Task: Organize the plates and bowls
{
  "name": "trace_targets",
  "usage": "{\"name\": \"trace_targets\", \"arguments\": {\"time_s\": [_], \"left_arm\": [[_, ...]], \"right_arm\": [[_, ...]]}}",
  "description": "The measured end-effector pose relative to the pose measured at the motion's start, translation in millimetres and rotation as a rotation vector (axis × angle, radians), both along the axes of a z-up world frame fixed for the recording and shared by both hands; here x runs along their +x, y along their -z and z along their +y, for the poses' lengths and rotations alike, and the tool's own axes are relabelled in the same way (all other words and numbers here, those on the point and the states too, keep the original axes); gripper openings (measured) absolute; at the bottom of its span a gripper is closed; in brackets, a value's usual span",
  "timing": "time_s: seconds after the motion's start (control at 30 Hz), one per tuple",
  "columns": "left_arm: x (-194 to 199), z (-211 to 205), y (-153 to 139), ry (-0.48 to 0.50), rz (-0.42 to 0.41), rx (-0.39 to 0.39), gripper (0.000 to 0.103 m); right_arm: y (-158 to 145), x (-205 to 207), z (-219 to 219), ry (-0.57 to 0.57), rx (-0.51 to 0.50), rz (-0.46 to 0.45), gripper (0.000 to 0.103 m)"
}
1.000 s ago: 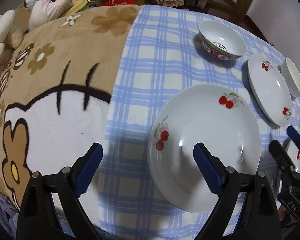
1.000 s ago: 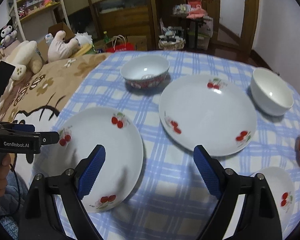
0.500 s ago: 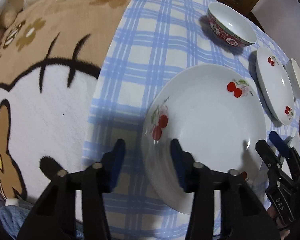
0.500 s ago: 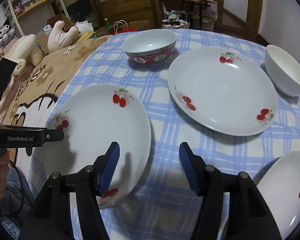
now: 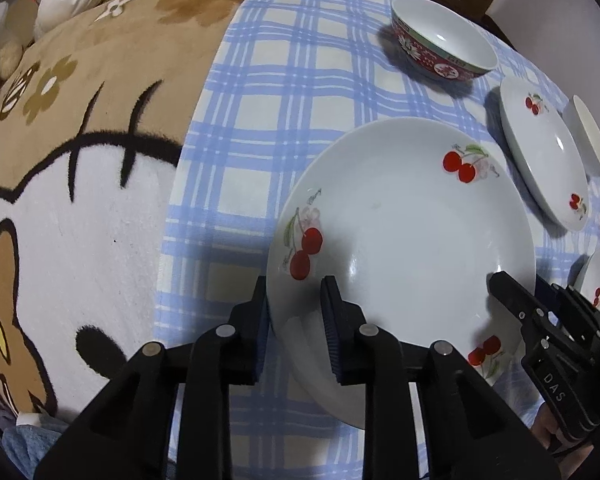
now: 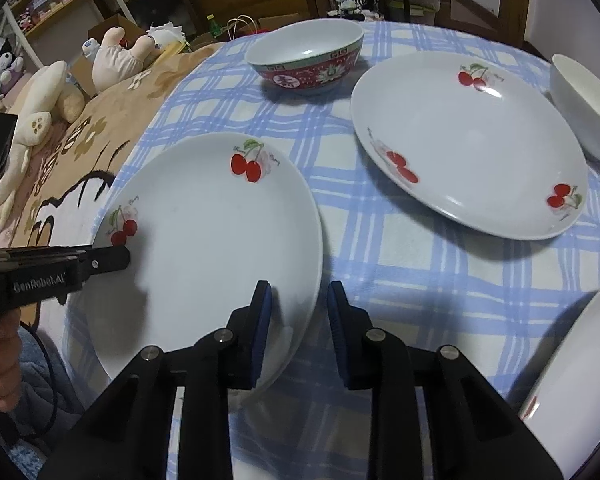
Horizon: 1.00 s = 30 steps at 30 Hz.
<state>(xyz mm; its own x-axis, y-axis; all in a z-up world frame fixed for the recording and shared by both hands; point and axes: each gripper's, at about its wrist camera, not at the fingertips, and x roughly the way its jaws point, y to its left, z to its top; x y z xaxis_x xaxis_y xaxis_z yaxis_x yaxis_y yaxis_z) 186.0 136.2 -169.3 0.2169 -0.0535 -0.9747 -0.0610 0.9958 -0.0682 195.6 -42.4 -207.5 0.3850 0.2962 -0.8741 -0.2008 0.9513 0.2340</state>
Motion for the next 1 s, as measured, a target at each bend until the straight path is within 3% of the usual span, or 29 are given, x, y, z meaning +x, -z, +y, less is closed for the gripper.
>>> {"name": "trace_targets", "arguments": {"time_s": [0.1, 0.53, 1.0], "left_arm": [[2, -1, 3, -0.007, 0.008, -0.006, 0.027], [-7, 7, -4, -0.04, -0.029, -0.103, 0.027], [-13, -9, -33, 0.001, -0.099, -0.075, 0.027]], "right_arm": [[-1, 1, 5, -0.029, -0.006, 0.0, 0.024], [-7, -5, 0, -0.019, 0.005, -0.041, 0.022], [-32, -17, -11, -0.039, 0.002, -0.115, 0.022]]}}
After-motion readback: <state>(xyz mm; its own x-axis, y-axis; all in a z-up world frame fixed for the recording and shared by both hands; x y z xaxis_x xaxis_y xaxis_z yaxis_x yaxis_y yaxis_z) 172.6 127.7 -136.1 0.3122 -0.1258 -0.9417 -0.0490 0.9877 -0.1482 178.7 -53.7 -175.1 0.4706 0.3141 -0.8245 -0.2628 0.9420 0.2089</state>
